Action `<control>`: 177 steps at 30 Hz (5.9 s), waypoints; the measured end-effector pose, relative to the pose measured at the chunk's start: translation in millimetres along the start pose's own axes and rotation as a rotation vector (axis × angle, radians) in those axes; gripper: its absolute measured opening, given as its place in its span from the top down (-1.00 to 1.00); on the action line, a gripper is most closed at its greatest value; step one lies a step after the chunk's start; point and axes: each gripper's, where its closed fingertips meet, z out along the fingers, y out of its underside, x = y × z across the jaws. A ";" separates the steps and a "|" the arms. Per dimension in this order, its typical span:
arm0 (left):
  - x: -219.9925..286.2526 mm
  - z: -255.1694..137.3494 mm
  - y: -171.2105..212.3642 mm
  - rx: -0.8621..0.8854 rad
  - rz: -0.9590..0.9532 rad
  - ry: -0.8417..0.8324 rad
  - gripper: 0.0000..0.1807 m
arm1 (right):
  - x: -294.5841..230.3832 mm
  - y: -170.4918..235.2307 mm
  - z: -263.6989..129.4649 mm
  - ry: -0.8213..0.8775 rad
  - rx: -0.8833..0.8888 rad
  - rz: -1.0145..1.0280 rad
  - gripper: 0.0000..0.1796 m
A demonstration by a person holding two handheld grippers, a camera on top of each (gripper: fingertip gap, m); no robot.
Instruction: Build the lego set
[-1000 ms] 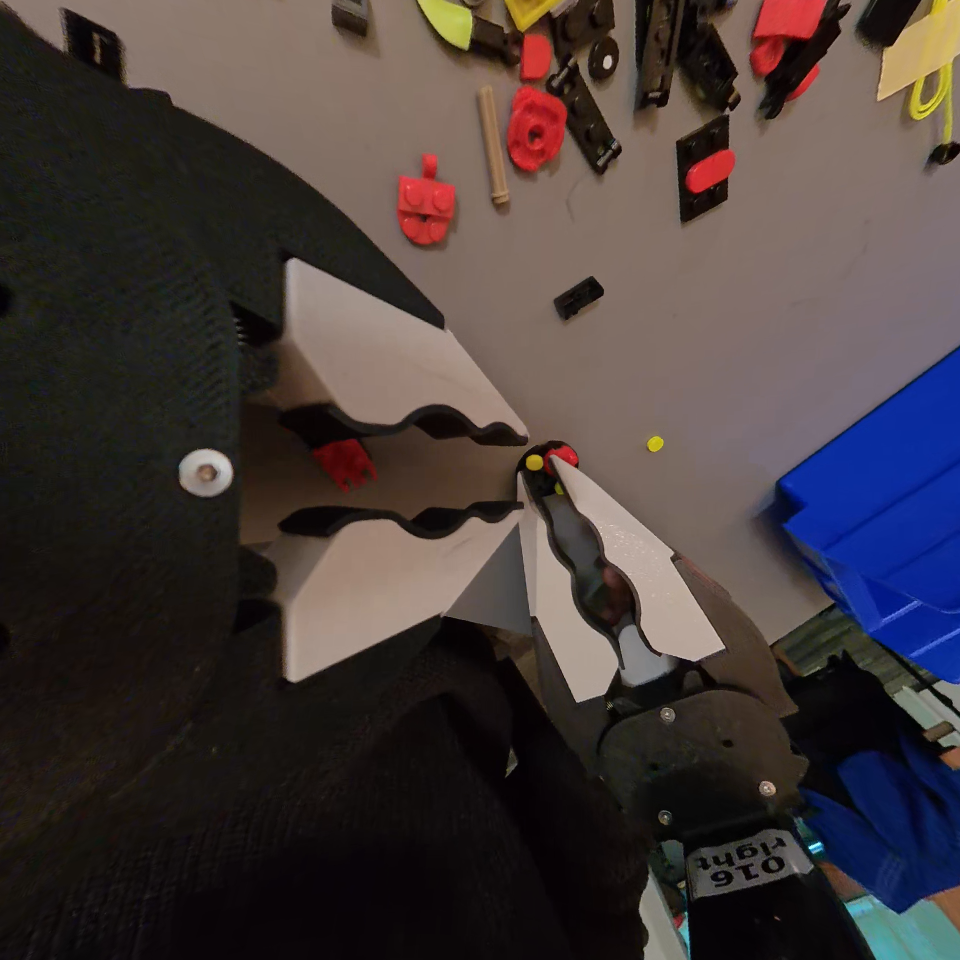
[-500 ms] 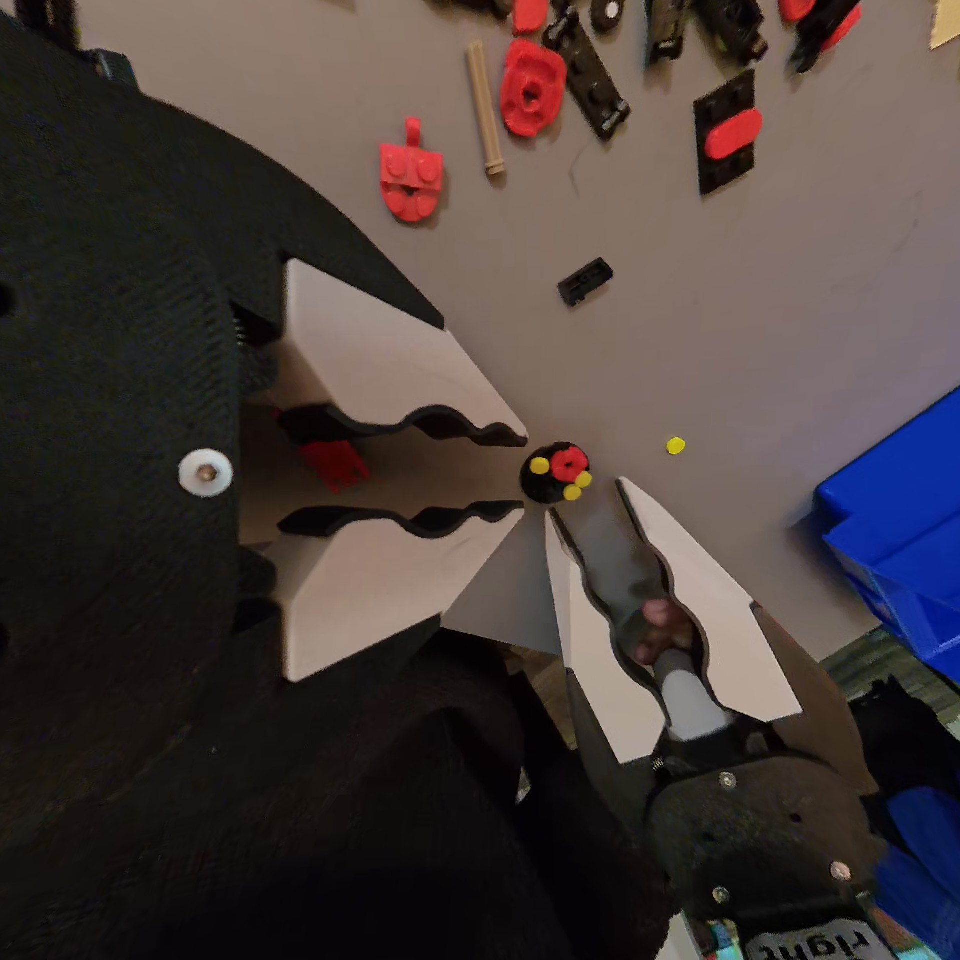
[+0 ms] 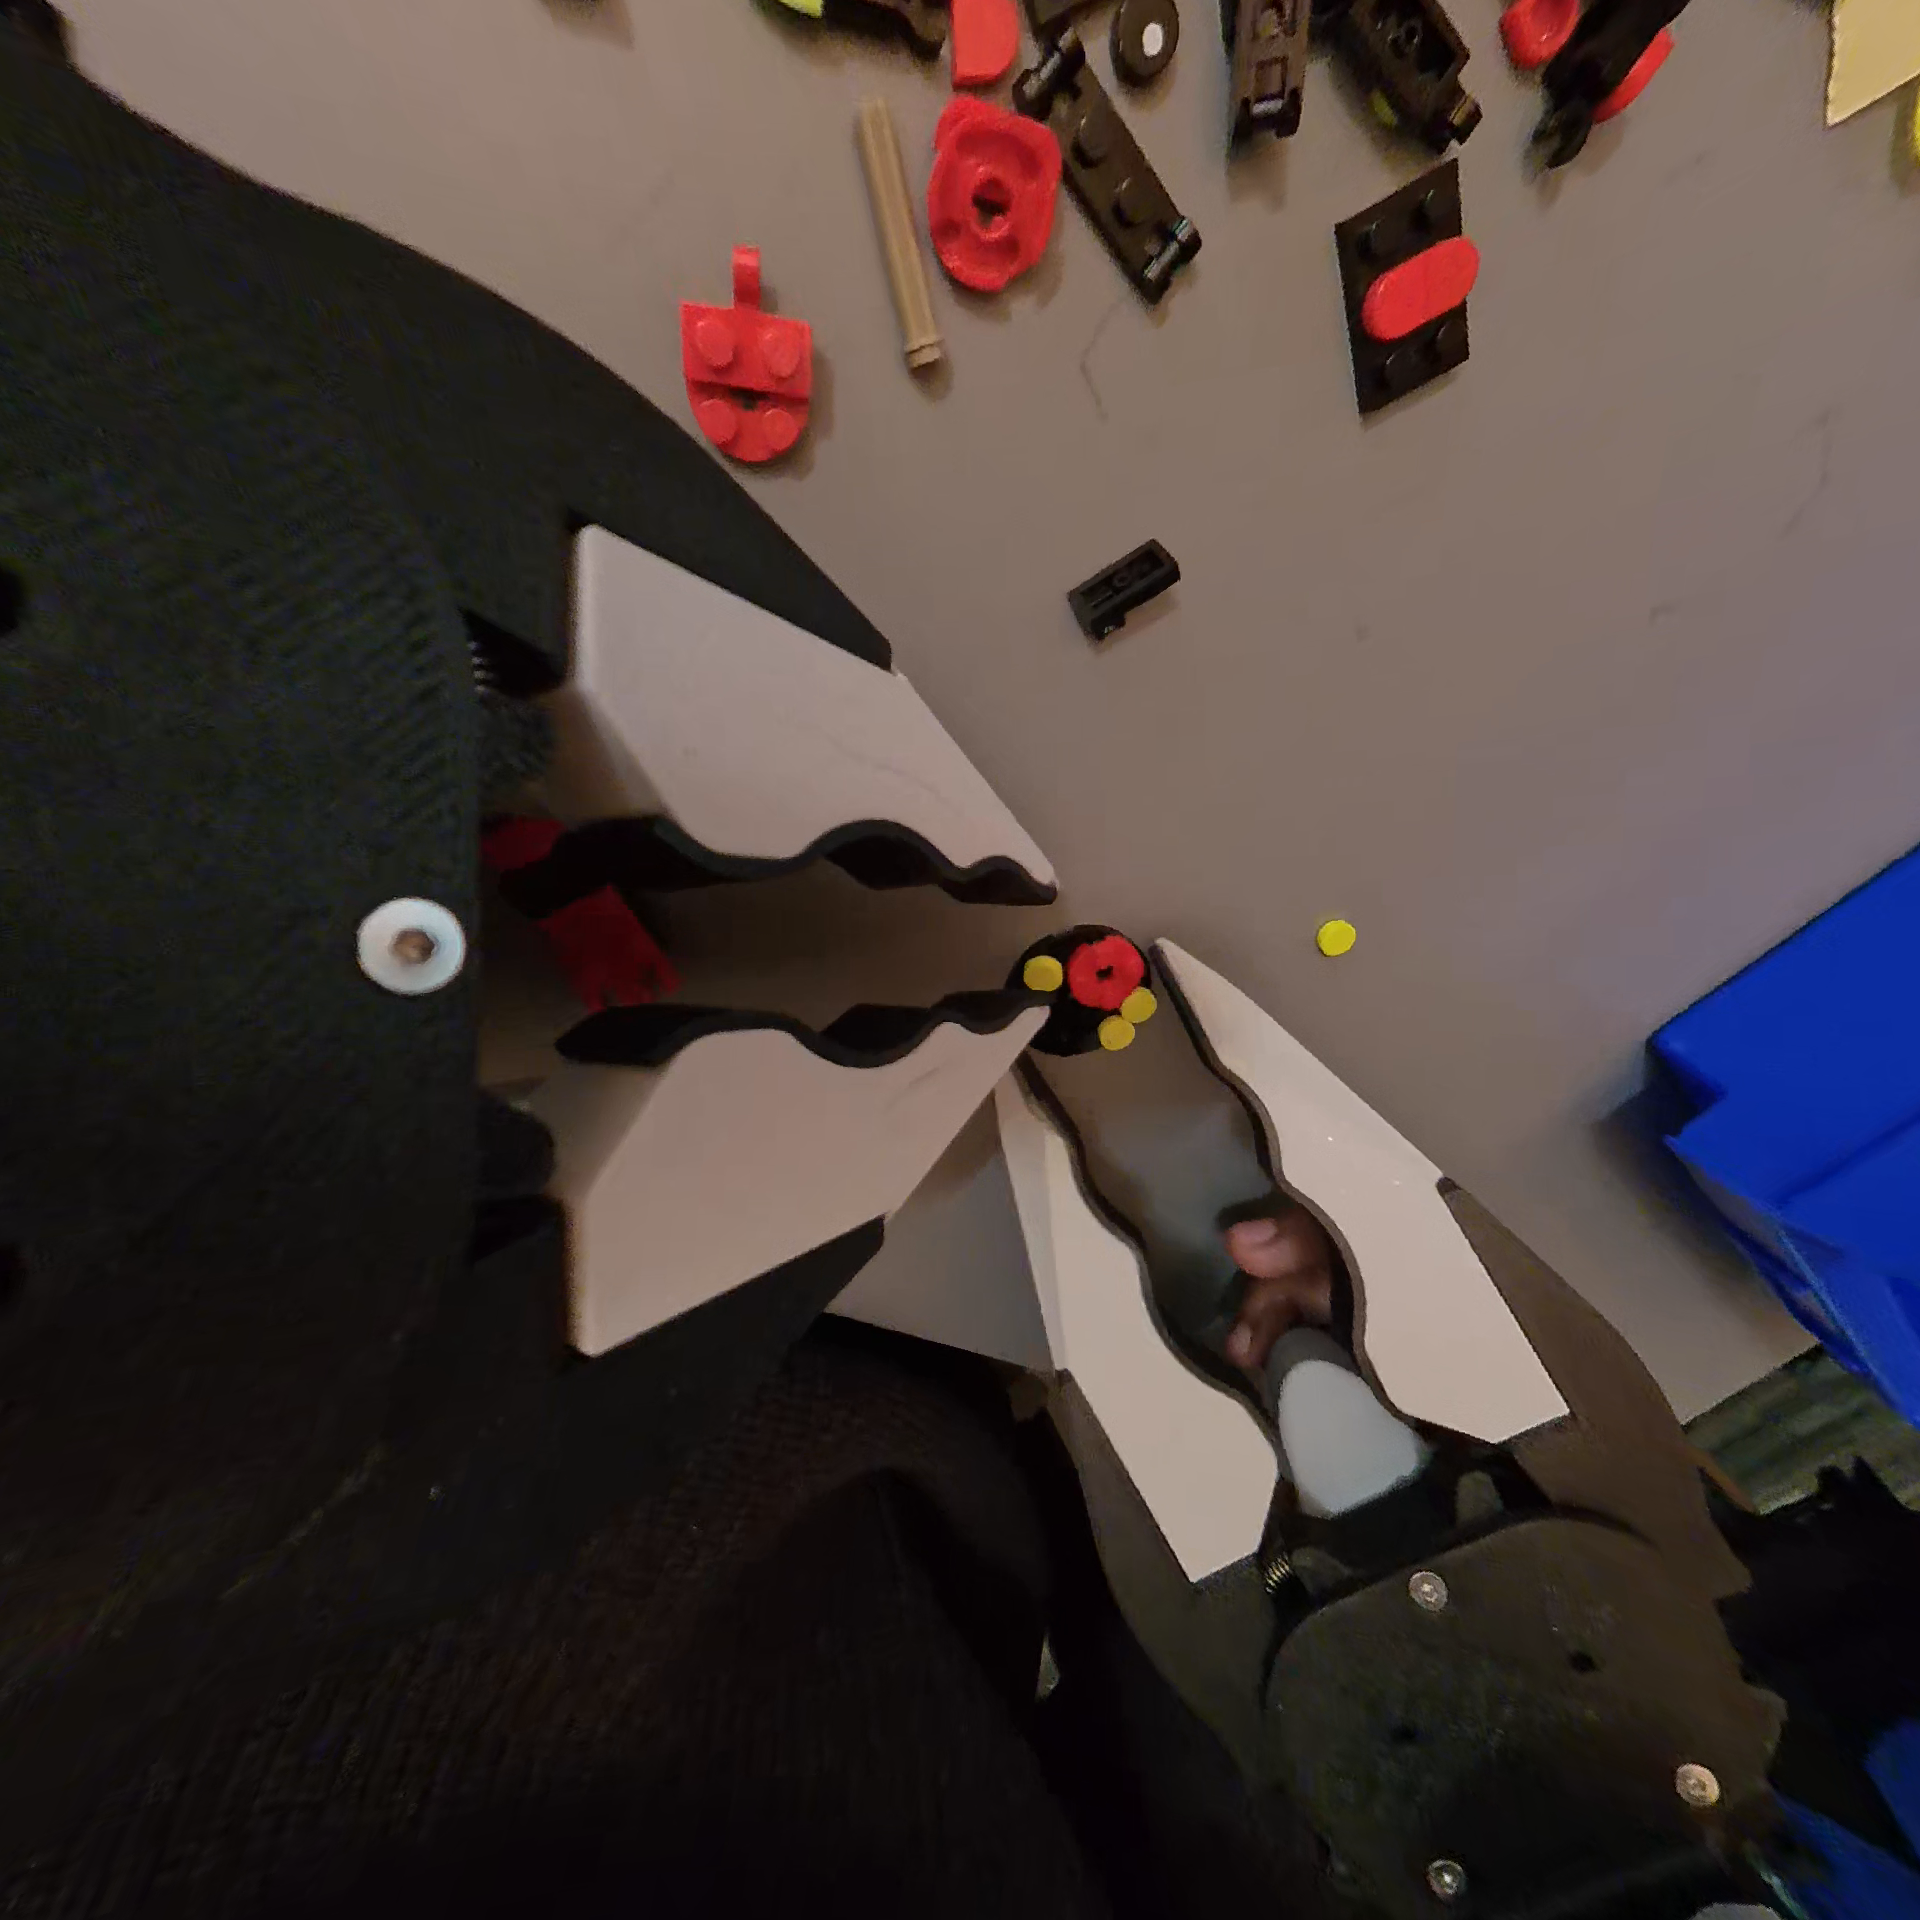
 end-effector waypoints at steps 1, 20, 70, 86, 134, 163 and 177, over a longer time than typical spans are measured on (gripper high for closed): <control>0.7 1.1 1.1 -0.006 -0.002 0.006 0.84 | 0.2 0.8 0.6 -0.004 -0.003 0.005 0.70; -0.9 5.5 5.6 -0.028 0.009 -0.014 0.89 | -1.9 0.7 1.3 -0.027 0.008 0.014 0.77; 1.8 2.6 7.0 -0.119 0.068 -0.123 1.00 | -2.2 3.6 -2.2 -0.013 -0.002 0.003 0.83; 11.1 -6.7 21.1 -0.138 0.243 -0.074 0.90 | -7.2 6.5 -6.4 -0.007 -0.026 -0.063 0.64; 18.2 4.0 14.5 -0.099 0.292 -0.097 0.94 | -13.4 8.4 -4.7 -0.083 -0.015 0.031 0.67; 20.0 12.1 16.3 -0.122 0.330 -0.139 0.94 | -2.0 2.3 -4.8 -0.149 0.021 0.271 0.64; 21.7 13.4 16.5 -0.125 0.344 -0.147 0.90 | 3.2 0.0 -7.3 -0.113 0.017 0.200 0.65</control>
